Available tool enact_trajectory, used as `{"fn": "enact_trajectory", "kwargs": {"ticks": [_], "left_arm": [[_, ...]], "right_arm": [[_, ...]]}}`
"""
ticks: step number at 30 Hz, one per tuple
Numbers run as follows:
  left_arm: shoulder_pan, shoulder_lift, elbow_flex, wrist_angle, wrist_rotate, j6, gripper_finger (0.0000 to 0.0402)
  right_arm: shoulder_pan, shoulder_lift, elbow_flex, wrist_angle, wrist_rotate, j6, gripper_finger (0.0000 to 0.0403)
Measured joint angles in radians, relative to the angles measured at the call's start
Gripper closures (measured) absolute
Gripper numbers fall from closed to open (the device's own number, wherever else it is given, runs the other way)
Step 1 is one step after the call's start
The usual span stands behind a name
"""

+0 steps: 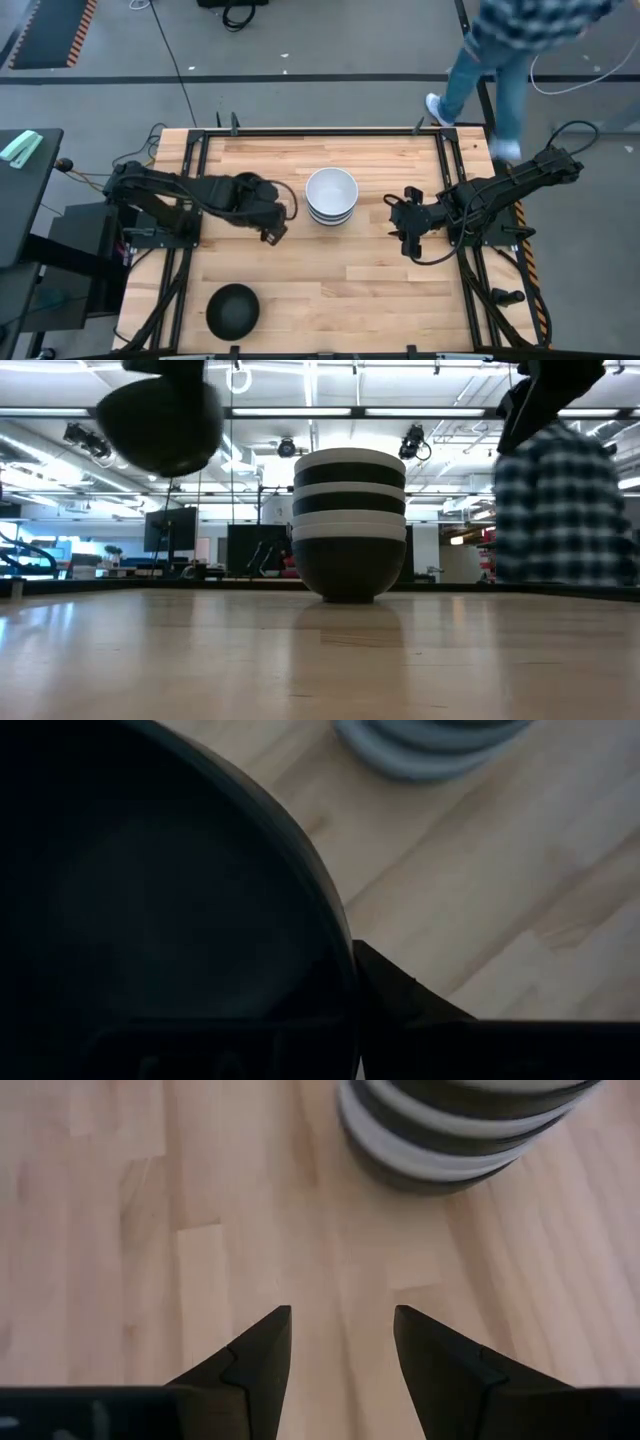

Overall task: Nest bowls inside each other
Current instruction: Stack the black bowl on top of the white bowls

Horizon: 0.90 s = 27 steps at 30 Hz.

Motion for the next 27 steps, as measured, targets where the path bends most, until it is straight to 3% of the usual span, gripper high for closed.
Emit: {"fn": "enact_trajectory", "kwargs": {"ticks": [4,8,15,20,27], "left_arm": [[0.027,0.033,0.096,0.005,-0.023,0.078,0.0391],[0.048,0.095,0.189,0.016,-0.023,0.163,0.0391],[0.075,0.237,0.385,-0.055,-0.023,0.305,0.0391],[0.103,0.330,0.539,-0.188,-0.042,0.308,0.0391],[0.129,0.416,0.672,-0.189,-0.045,0.390,0.0391]], "right_arm": [[-0.024,0.000,0.000,-0.011,0.090,-0.036,0.0218],[-0.144,0.000,0.000,-0.030,0.109,-0.071,0.0226],[-0.405,0.000,0.000,-0.010,0.068,-0.198,0.0302],[-0.591,0.000,0.000,0.067,-0.036,-0.320,0.0390],[-0.838,0.036,0.000,0.224,-0.281,-0.410,0.0398]]}}
